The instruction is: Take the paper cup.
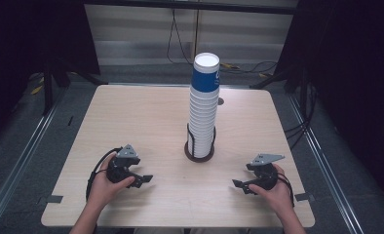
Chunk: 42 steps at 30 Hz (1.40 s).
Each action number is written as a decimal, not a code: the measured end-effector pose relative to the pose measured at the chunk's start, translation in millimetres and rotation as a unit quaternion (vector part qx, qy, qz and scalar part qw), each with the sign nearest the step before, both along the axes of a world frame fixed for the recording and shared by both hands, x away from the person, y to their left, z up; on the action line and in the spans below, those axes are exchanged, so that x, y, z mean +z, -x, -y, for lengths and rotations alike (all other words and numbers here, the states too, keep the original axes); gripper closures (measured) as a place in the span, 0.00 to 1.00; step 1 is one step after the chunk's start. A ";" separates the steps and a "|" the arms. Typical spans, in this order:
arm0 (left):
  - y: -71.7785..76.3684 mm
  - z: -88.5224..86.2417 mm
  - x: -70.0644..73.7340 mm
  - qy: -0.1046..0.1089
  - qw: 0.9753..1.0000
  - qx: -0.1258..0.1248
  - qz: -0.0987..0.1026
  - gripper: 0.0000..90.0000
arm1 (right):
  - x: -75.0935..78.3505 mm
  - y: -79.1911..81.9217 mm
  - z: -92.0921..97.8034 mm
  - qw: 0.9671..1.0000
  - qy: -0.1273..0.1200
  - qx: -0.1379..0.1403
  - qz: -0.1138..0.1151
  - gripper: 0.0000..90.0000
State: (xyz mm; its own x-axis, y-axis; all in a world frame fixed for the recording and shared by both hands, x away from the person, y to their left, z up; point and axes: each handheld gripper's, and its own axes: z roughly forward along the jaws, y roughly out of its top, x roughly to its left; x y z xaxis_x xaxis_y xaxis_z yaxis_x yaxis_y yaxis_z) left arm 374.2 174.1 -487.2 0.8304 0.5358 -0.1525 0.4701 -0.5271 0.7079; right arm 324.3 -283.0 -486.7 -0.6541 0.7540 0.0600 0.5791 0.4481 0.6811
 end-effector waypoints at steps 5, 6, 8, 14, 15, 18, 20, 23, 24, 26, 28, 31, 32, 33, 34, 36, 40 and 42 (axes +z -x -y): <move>1.2 -1.2 3.2 0.015 1.000 0.000 -0.002 0.18 | -1.2 -0.4 -5.4 1.000 -0.004 0.012 0.001 0.15; 1.1 -1.7 4.0 0.016 1.000 0.001 -0.002 0.18 | -1.0 0.2 -6.2 1.000 -0.005 0.013 -0.002 0.15; 0.7 -1.6 4.1 0.018 1.000 -0.001 0.000 0.18 | -0.6 1.9 -8.4 1.000 -0.008 0.018 -0.002 0.15; -0.2 -1.3 4.8 0.037 0.999 0.004 -0.004 0.18 | 1.9 3.4 -11.8 0.999 -0.018 0.031 -0.007 0.15; -0.2 -1.3 4.8 0.037 0.999 0.004 -0.004 0.18 | 1.9 3.4 -11.8 0.999 -0.018 0.031 -0.007 0.15; 0.2 0.0 6.4 0.045 0.999 0.000 -0.009 0.18 | 4.1 3.0 -11.0 0.999 -0.028 0.025 -0.003 0.15; -0.4 3.6 10.0 0.047 0.999 -0.009 -0.006 0.18 | 6.1 1.1 -10.5 0.999 -0.047 0.023 -0.002 0.15; -3.3 9.5 14.7 0.042 0.999 -0.016 -0.006 0.18 | 10.5 0.3 -12.4 0.998 -0.055 0.016 0.001 0.15; -3.3 9.5 14.7 0.042 0.999 -0.016 -0.006 0.18 | 10.5 0.3 -12.4 0.998 -0.055 0.016 0.001 0.15; -5.4 14.2 18.7 0.039 0.999 -0.024 -0.010 0.18 | 13.1 0.4 -13.1 0.999 -0.050 0.020 0.002 0.15; -8.0 17.6 22.5 0.040 0.999 -0.026 -0.009 0.18 | 16.1 0.3 -14.1 0.998 -0.052 0.021 0.004 0.15; -12.0 22.5 31.3 0.042 0.999 -0.030 -0.003 0.18 | 21.4 -2.8 -15.9 0.999 -0.044 0.022 0.006 0.15; -12.0 22.5 31.3 0.042 0.999 -0.030 -0.003 0.18 | 21.4 -2.8 -15.9 0.999 -0.044 0.022 0.006 0.15; -13.1 22.9 33.5 0.042 0.999 -0.033 -0.002 0.18 | 24.1 -3.9 -16.7 0.999 -0.039 0.023 0.007 0.15; -13.9 23.3 34.1 0.045 0.998 -0.033 -0.001 0.18 | 32.4 -6.7 -18.0 0.999 -0.039 0.029 0.011 0.15; -15.0 25.1 36.1 0.046 0.998 -0.035 -0.001 0.18 | 43.7 -9.6 -19.5 0.999 -0.041 0.031 0.015 0.15; -15.1 28.1 34.8 0.049 0.998 -0.036 -0.002 0.18 | 59.0 -15.9 -21.3 0.998 -0.052 0.034 0.012 0.15; -15.6 29.4 34.0 0.052 0.998 -0.038 -0.004 0.18 | 70.5 -22.7 -23.7 0.998 -0.043 0.044 0.015 0.15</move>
